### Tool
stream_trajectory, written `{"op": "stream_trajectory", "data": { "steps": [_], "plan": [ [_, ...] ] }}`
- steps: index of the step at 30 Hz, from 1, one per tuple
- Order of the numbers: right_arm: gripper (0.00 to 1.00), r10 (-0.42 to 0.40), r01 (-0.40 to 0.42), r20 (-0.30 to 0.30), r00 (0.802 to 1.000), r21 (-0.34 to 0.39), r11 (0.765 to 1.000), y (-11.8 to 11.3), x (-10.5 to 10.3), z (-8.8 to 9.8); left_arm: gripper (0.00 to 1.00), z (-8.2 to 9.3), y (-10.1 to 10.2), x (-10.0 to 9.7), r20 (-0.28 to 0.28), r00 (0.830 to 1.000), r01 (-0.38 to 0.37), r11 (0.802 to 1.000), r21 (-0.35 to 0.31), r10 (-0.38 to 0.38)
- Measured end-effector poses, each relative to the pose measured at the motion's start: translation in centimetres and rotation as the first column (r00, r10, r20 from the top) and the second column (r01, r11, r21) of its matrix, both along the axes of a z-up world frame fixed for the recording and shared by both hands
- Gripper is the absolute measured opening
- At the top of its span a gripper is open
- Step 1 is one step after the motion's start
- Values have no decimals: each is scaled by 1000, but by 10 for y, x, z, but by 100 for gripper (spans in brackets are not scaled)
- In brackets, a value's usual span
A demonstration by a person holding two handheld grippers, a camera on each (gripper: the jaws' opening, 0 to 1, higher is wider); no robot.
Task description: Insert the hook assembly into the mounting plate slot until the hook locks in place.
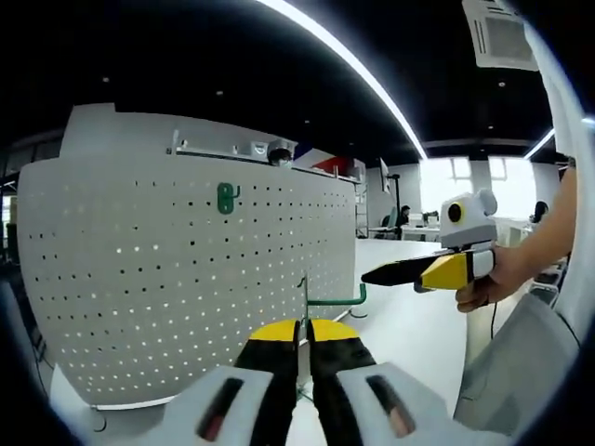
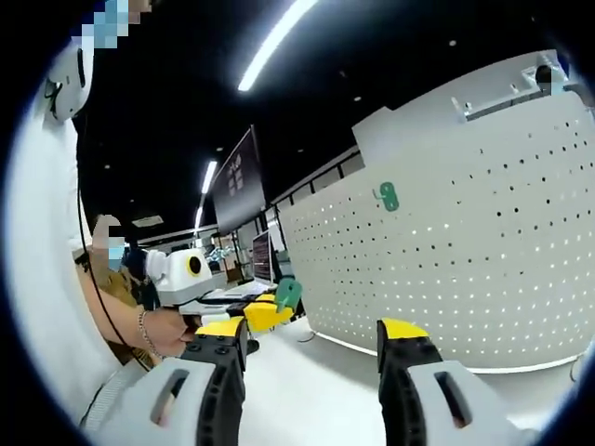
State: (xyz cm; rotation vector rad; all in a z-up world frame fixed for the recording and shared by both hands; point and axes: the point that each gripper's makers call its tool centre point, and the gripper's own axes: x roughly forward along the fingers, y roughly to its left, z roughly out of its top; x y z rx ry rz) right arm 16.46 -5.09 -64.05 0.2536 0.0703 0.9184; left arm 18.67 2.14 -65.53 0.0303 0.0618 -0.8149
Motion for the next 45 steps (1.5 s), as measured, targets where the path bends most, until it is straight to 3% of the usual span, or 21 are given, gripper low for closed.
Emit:
{"op": "stream_trajectory", "data": {
  "steps": [27,31,35,45],
  "plan": [
    [44,39,-38,-14,999,71,997,50,8,13,3,2,5,1,17,998,-59,998,17,59],
    [42,50,-44,-45,998,120,992,55,9,14,3,3,5,1,20,998,-62,998,17,62],
    [32,53,-46,-53,997,129,991,59,10,14,3,3,5,2,20,998,-66,998,19,66],
    [21,44,-30,-100,994,138,990,69,18,11,3,2,5,2,18,997,-76,997,18,75]
  ]
}}
